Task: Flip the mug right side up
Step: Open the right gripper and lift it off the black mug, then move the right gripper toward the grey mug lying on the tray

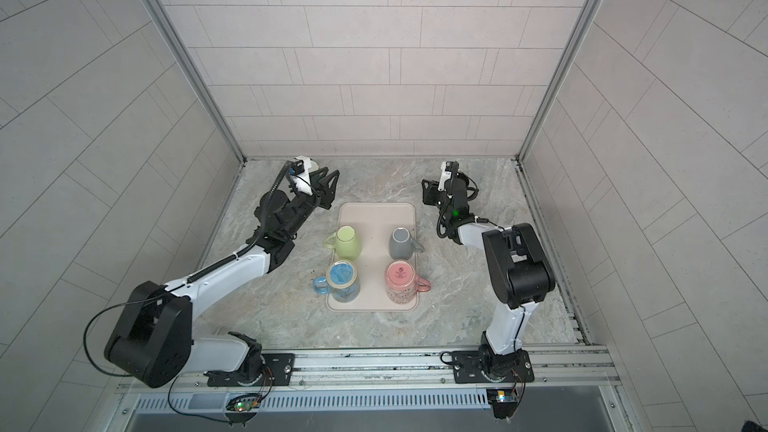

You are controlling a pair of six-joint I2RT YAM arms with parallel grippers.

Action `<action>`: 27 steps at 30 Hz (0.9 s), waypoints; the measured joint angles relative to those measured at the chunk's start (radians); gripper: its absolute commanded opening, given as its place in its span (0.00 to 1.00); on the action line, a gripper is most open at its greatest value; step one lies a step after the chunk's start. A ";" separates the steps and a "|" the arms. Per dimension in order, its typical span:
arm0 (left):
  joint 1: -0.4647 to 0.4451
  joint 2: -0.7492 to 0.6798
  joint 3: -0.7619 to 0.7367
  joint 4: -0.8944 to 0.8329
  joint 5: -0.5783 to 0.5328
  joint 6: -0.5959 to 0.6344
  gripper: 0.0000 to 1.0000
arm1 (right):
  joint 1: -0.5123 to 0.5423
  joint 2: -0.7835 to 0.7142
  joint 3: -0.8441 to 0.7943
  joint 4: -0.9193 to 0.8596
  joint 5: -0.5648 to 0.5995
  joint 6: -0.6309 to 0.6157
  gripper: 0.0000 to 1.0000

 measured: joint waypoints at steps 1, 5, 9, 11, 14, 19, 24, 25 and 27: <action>0.008 -0.011 0.009 -0.033 -0.005 -0.007 0.45 | 0.005 -0.028 0.042 -0.075 -0.019 0.001 0.45; 0.052 -0.046 0.069 -0.185 -0.013 -0.040 0.47 | 0.020 -0.114 0.223 -0.389 -0.093 0.003 0.55; 0.103 -0.093 0.100 -0.314 -0.006 -0.079 0.50 | 0.019 -0.143 0.399 -0.751 -0.133 -0.002 0.60; 0.126 -0.111 0.113 -0.379 -0.001 -0.095 0.52 | 0.019 -0.143 0.458 -0.901 -0.150 -0.003 0.61; 0.163 -0.123 0.144 -0.480 0.024 -0.113 0.54 | 0.014 -0.143 0.507 -1.110 -0.190 0.006 0.62; 0.207 -0.123 0.200 -0.621 0.092 -0.139 0.55 | -0.005 -0.143 0.520 -1.345 -0.258 0.080 0.63; 0.218 -0.123 0.206 -0.673 0.148 -0.162 0.55 | -0.095 -0.167 0.451 -1.418 -0.375 0.223 0.65; 0.218 -0.123 0.206 -0.679 0.158 -0.165 0.55 | -0.116 -0.175 0.429 -1.419 -0.401 0.257 0.66; 0.218 -0.124 0.206 -0.690 0.167 -0.169 0.55 | -0.145 -0.190 0.382 -1.408 -0.451 0.329 0.71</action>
